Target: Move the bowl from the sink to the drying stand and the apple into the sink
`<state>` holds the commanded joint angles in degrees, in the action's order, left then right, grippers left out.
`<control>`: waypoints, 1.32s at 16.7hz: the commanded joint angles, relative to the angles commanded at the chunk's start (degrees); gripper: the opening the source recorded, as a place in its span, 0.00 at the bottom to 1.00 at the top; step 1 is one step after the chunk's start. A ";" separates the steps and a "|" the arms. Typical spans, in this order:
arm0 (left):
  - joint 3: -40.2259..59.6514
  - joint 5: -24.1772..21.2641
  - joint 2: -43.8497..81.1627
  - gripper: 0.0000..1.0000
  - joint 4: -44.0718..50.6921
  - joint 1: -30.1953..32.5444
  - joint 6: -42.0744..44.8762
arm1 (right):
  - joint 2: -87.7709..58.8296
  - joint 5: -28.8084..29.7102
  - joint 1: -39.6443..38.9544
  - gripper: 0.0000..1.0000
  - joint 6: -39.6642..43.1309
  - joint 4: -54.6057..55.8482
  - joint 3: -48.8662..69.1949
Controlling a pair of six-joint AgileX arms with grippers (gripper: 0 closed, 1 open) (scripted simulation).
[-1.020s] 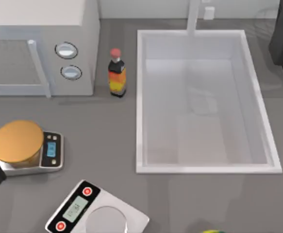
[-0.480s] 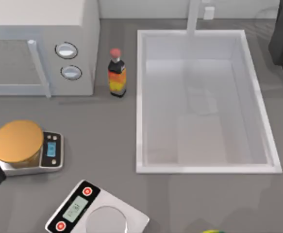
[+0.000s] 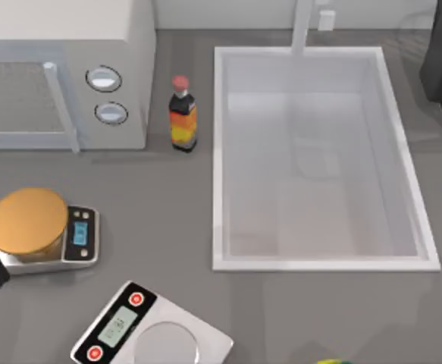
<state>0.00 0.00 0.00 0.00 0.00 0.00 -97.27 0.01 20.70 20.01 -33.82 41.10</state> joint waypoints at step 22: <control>0.00 0.00 0.00 1.00 0.00 0.00 0.00 | 0.00 0.00 0.00 0.00 0.00 0.00 0.00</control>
<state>0.00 0.00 0.00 0.00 0.00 0.00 -97.27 0.01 20.70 20.01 -33.82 41.10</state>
